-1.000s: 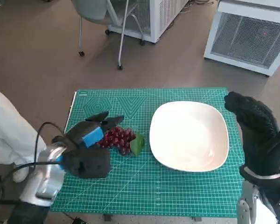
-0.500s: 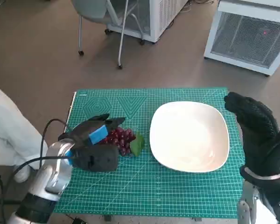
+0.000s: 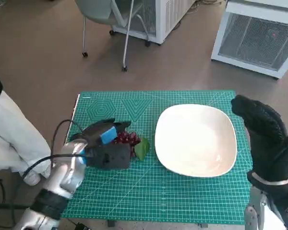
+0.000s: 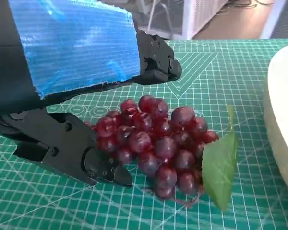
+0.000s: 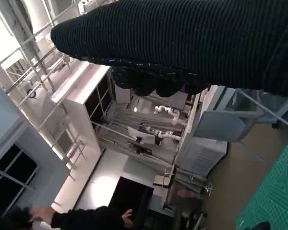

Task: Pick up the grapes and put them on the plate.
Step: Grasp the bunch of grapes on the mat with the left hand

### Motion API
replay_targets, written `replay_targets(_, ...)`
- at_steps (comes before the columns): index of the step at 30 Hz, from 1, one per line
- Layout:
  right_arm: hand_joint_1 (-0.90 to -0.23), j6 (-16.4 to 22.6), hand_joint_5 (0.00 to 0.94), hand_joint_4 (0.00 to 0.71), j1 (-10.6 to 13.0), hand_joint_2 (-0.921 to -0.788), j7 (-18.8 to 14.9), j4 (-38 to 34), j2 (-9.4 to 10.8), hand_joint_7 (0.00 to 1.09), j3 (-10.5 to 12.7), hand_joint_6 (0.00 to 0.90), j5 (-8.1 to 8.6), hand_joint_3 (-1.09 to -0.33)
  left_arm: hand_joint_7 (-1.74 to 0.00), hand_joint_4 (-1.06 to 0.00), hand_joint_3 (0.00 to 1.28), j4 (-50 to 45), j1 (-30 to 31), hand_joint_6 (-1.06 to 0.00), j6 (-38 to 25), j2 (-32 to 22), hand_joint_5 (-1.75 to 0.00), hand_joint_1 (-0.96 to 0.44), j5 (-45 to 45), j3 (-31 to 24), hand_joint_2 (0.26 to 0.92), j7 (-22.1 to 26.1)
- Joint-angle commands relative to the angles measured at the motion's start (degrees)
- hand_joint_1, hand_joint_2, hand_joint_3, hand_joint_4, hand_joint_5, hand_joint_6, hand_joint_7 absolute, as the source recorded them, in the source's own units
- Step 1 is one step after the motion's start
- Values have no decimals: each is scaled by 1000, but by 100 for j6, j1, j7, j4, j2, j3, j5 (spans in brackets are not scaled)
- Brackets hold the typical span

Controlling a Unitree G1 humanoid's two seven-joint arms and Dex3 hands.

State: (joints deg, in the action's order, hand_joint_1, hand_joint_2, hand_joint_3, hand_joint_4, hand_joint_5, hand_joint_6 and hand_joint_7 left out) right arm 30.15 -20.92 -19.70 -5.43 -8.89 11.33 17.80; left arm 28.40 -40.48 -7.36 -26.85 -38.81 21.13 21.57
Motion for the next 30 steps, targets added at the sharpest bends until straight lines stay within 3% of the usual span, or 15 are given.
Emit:
replay_targets(1,-531,-21,1,421,110,-921,52,-54,-20,607,17,47,-52,-636,-2,-186,4,636,-428,-323,-32,237,-2,-244,-162,213,741,-247)
replay_targets(19,-528,41,2,422,122,-921,70,-101,-26,600,1,45,-83,-637,0,-157,6,3595,-1680,-319,221,1196,-3,-248,-320,928,760,-987)
replay_targets(30,-531,16,1,422,163,-921,88,-34,-30,597,9,45,-71,-637,-2,-170,6,4256,-1919,-320,282,1410,-5,-243,-374,1194,768,-975)
